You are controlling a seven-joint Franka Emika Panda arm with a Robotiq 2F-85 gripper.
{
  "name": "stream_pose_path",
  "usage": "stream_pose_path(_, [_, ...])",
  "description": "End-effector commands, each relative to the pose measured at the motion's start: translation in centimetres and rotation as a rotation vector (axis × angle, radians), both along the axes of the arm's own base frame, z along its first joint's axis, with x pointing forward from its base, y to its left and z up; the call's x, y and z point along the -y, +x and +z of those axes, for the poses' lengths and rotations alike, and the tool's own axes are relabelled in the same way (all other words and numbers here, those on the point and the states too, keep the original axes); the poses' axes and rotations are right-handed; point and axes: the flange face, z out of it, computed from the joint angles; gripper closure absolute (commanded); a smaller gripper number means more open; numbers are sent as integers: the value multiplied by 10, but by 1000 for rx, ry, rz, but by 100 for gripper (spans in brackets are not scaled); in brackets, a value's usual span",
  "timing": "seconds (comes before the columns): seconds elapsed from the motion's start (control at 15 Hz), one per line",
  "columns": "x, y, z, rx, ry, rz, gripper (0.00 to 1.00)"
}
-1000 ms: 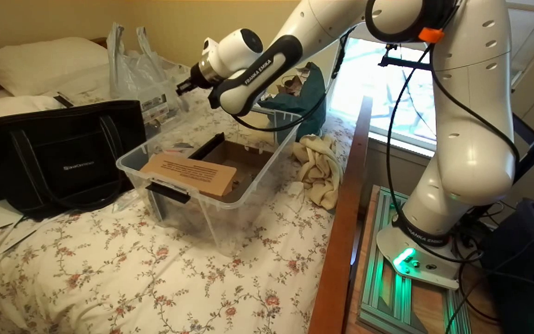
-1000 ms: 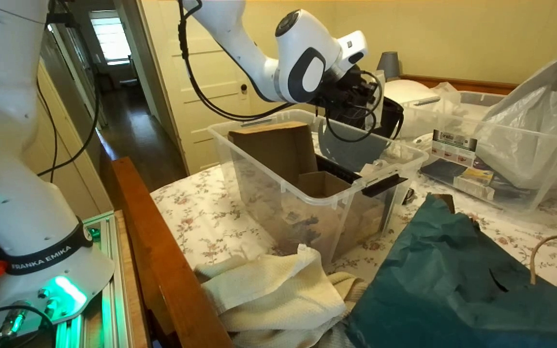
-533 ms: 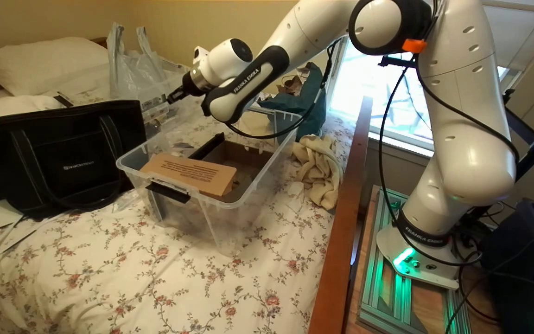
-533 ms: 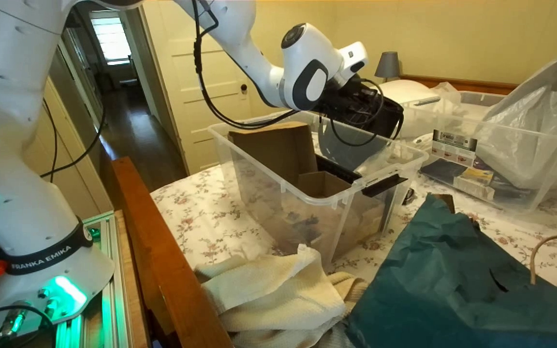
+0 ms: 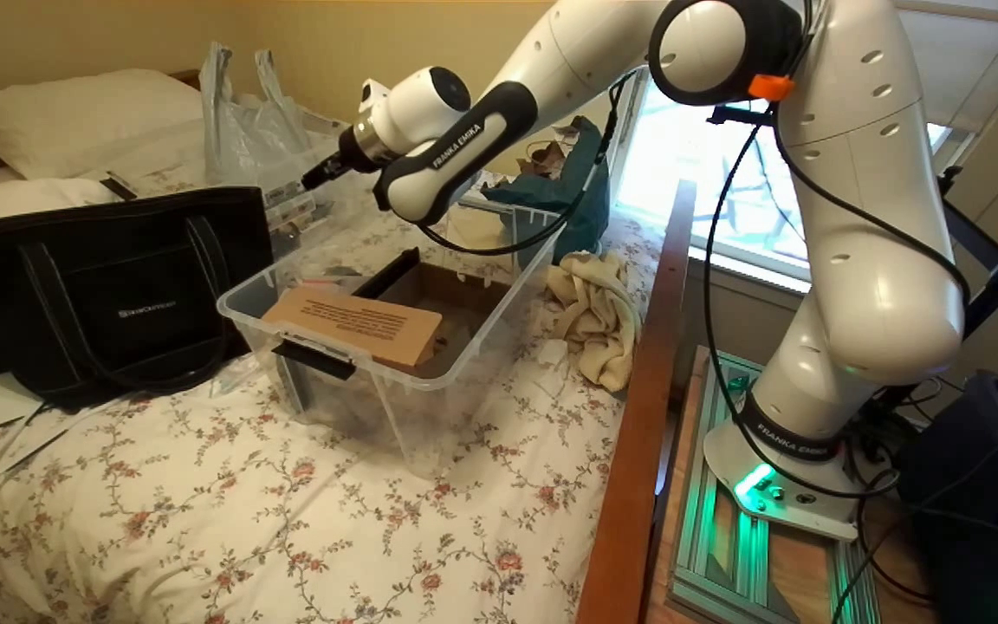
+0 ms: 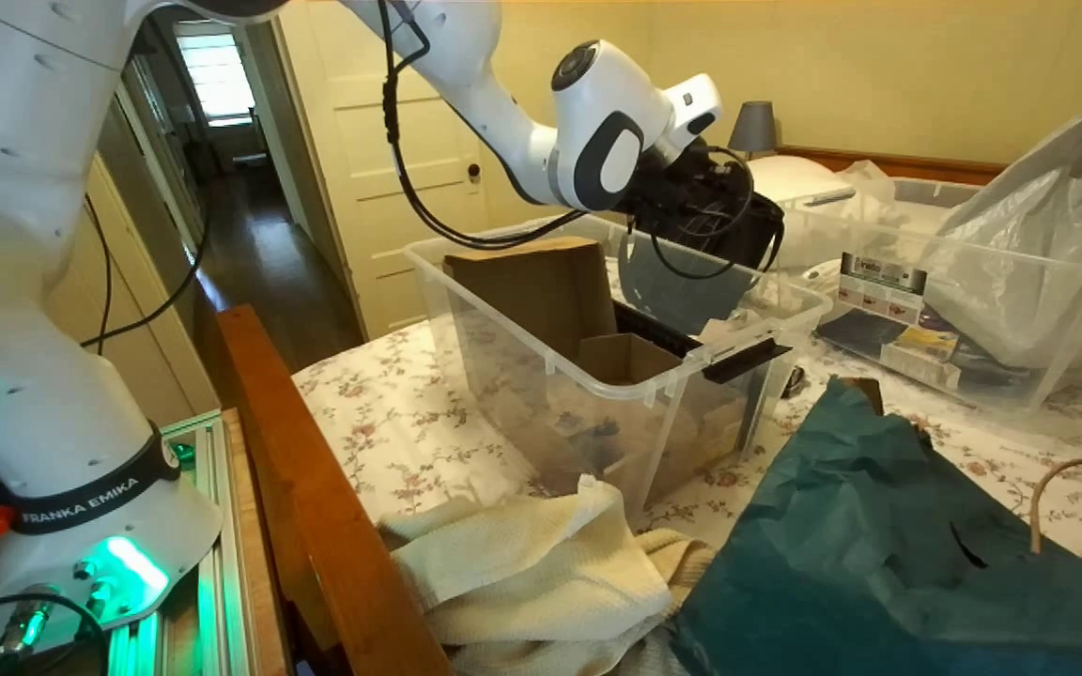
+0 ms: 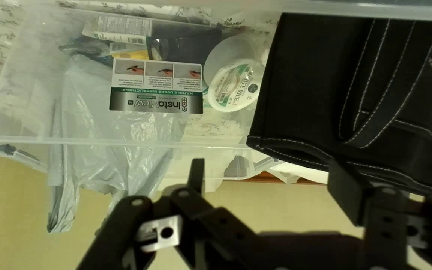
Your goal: Remove the small plastic bag from the box inside clear bucket and put it on the bed
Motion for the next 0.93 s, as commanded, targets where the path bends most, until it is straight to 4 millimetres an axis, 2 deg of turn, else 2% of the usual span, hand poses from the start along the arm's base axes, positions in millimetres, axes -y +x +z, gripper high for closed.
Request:
stream_pose_path(0.0, [1,-11,19,-24,-3,-3,0])
stream_pose_path(0.47, [18,-64,54,-36,-27,-13,0])
stream_pose_path(0.73, [18,-97,53,-107,-47,19,0])
stream_pose_path(0.87, [9,-112,47,-174,-54,53,0])
